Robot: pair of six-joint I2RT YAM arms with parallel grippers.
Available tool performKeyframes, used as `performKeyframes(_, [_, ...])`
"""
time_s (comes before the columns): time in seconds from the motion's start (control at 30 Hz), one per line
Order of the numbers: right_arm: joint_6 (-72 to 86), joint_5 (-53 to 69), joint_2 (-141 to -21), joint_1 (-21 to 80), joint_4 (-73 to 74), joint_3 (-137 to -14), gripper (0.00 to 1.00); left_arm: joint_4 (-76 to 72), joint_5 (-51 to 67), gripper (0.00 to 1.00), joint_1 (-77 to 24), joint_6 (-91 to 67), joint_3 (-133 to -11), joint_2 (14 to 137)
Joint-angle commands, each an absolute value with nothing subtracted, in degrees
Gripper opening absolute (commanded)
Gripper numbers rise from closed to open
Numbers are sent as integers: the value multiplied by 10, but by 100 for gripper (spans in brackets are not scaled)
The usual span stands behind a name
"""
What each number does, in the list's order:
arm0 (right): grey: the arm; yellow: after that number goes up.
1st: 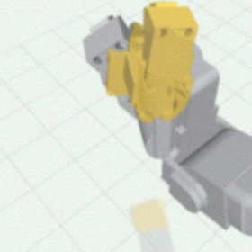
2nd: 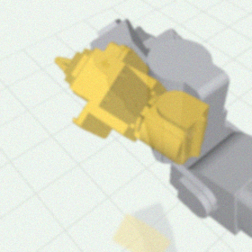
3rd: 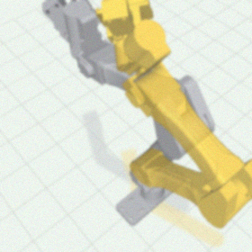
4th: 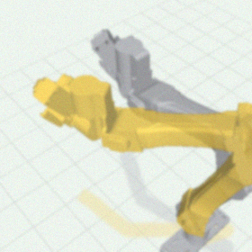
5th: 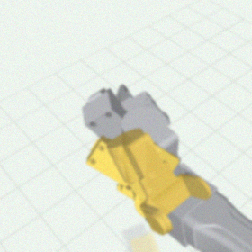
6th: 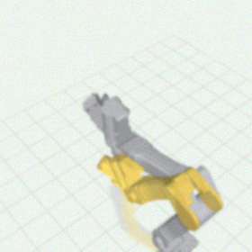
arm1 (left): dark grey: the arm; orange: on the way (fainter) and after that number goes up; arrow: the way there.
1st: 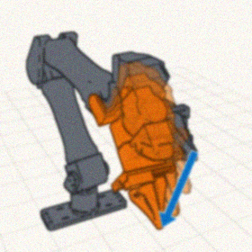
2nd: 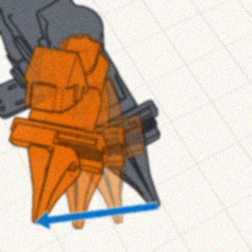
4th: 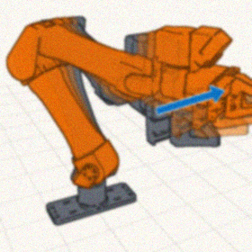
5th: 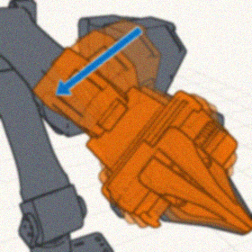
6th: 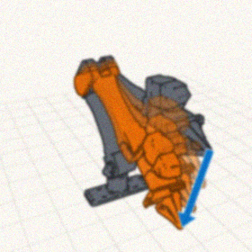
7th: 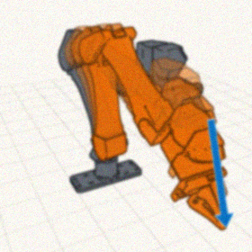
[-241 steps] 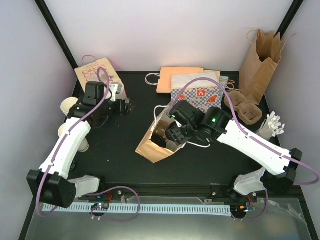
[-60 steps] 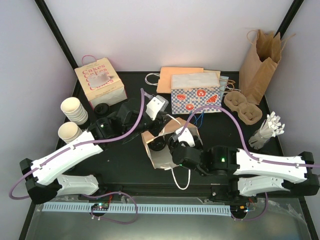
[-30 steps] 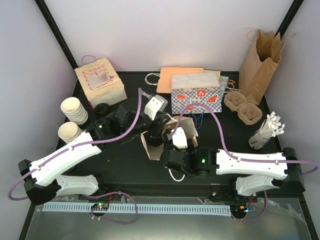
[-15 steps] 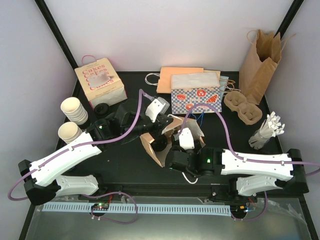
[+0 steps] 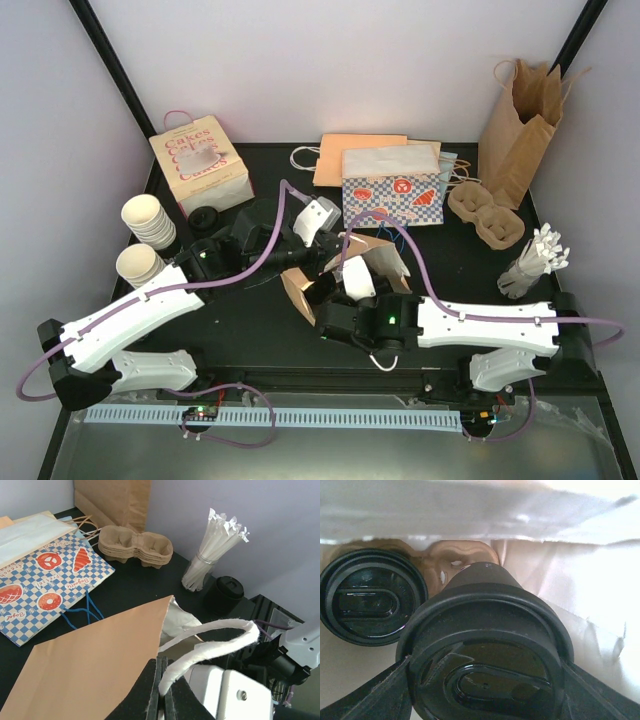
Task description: Pack the takeout coffee
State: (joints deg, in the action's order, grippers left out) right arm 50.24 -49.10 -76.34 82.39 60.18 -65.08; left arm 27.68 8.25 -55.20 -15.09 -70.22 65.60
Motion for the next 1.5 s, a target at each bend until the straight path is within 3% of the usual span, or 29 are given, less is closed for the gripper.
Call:
performKeyframes(0.0, [493, -526, -776, 826, 588, -666, 65, 249, 96, 2, -550, -158, -706, 651])
performKeyframes(0.6, [456, -465, -751, 797, 507, -586, 63, 254, 50, 2, -549, -159, -708, 633])
performKeyframes(1.47, [357, -289, -736, 682, 467, -572, 63, 254, 113, 2, -550, -153, -686, 630])
